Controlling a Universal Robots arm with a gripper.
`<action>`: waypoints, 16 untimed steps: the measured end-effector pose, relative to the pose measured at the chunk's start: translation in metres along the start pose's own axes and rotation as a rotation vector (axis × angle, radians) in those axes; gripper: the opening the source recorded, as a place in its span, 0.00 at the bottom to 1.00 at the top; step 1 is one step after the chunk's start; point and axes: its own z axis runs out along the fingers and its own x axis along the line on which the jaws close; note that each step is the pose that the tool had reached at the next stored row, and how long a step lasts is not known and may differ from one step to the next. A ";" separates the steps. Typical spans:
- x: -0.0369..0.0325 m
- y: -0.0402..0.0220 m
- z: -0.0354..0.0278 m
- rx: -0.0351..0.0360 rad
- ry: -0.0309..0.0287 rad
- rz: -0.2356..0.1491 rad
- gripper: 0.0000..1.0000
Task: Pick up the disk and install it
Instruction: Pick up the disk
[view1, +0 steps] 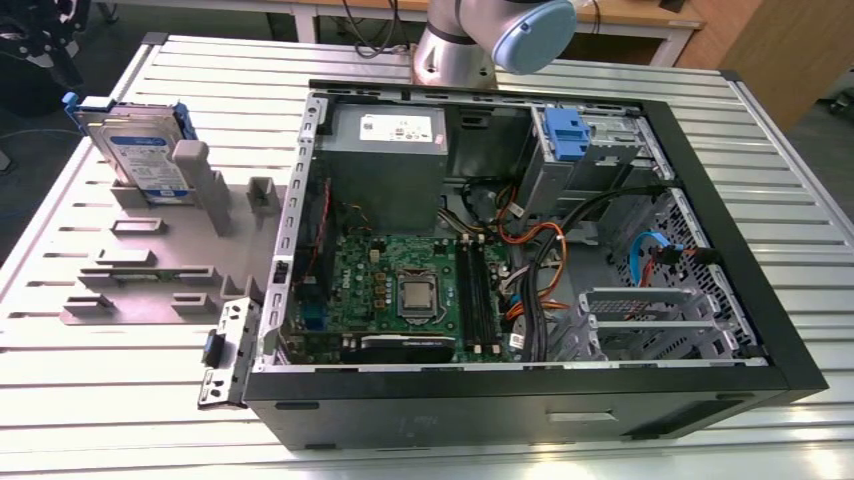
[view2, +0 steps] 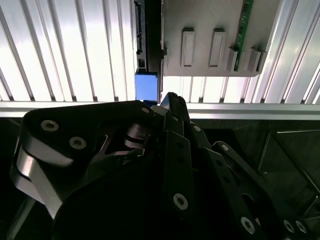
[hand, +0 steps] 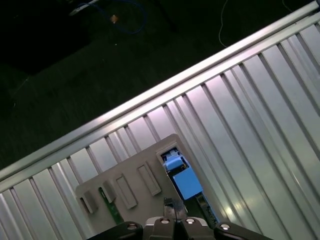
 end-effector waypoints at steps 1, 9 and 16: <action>0.0000 0.0000 0.0000 0.0001 0.0003 -0.007 0.11; 0.0000 0.0000 0.0000 0.0007 0.0020 -0.050 0.11; 0.0000 0.0000 0.0000 0.0006 0.0018 -0.054 0.11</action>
